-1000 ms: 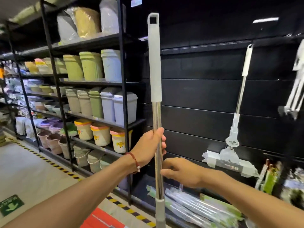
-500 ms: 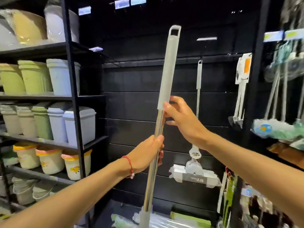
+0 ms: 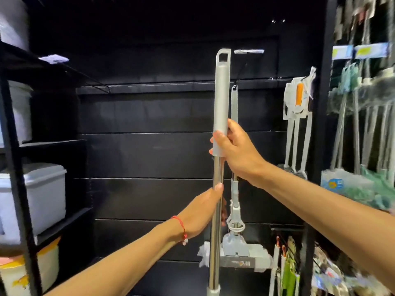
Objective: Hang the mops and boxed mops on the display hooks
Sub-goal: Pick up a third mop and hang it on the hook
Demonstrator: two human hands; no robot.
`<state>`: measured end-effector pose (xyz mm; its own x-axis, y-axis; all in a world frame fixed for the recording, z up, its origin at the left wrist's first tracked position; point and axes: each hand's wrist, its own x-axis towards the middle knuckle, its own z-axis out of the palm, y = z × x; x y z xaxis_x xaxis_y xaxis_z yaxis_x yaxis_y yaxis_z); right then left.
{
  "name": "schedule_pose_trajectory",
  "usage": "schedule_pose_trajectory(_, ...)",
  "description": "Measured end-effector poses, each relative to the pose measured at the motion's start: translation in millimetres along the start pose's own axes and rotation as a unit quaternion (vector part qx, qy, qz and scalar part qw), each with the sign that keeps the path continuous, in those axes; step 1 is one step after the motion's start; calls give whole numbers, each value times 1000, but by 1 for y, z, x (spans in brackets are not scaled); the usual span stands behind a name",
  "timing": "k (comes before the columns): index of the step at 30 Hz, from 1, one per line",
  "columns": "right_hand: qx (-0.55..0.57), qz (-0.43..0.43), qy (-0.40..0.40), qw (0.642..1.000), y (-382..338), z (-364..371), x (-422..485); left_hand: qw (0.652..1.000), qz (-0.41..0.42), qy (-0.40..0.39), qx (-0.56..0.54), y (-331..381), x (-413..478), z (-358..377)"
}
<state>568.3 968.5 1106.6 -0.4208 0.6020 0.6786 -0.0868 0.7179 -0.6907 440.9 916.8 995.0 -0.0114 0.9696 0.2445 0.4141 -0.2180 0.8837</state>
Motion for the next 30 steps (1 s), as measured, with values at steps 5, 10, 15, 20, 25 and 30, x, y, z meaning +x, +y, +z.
schedule_pose_trajectory(5,-29,9,8,1000,42,-29,50,998,-43,1,-45,9,76,10)
schedule_pose_trajectory(10,-44,5,10,999,88,-58,104,995,-80,4,-59,12,150,11)
schedule_pose_trajectory(15,-52,-29,39,997,129,-90,158,997,-66,-1,-30,18,223,10)
schedule_pose_trajectory(20,-62,-43,50,996,148,-115,205,998,-47,36,-29,31,277,14)
schedule_pose_trajectory(25,-66,-47,50,995,156,-125,232,995,-38,86,-33,33,317,17)
schedule_pose_trajectory(30,-75,-37,51,995,167,-127,249,996,-46,75,-30,26,340,12)
